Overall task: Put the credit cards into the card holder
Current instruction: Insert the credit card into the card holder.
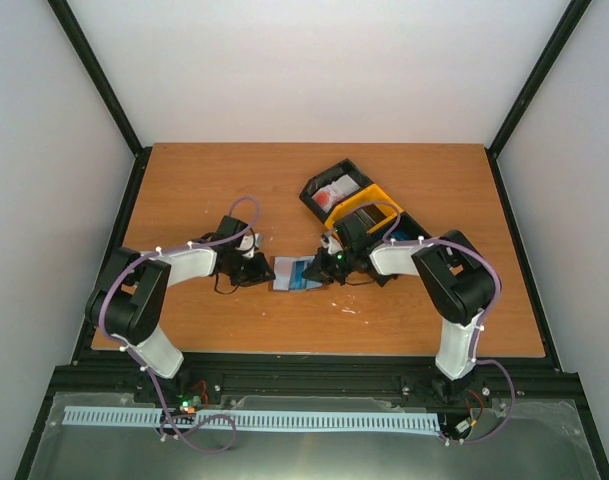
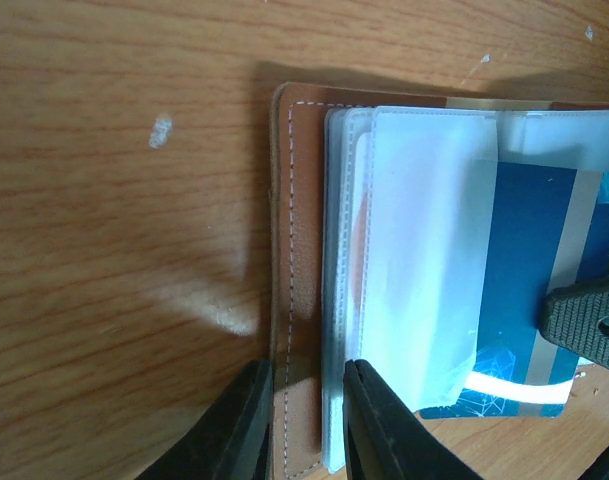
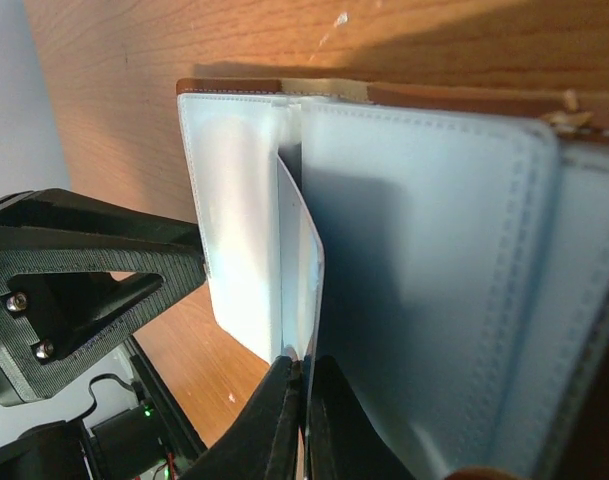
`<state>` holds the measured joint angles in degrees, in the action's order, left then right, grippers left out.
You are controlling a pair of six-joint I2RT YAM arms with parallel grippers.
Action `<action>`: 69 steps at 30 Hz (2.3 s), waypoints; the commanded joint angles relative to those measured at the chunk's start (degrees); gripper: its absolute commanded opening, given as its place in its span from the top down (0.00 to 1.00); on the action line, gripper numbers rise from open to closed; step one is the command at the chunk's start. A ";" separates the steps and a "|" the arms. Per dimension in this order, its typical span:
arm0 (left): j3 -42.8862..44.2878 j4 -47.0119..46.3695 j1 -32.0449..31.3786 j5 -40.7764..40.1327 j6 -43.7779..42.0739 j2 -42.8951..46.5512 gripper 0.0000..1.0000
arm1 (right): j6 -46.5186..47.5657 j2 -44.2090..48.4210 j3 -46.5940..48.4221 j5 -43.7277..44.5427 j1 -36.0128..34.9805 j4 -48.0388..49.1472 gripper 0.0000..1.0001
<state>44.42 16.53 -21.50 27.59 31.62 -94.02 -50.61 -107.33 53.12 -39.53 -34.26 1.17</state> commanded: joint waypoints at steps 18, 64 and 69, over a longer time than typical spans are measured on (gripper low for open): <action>1.34 1.66 -0.39 -1.51 -0.13 -1.11 0.78 | 6.77 -7.55 10.80 -0.25 -0.10 -7.69 0.96; 2.50 1.75 -0.39 -3.36 0.12 -1.13 0.75 | 14.69 -10.89 22.96 7.53 -3.86 -19.45 0.78; 2.42 1.56 -0.39 -2.98 0.04 -1.53 0.75 | 14.83 -11.81 23.72 5.73 -3.97 -18.23 0.77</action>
<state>45.60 17.54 -21.65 24.03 32.42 -93.95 -35.62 -117.54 75.44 -31.20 -37.32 -19.25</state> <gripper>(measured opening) 0.251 0.222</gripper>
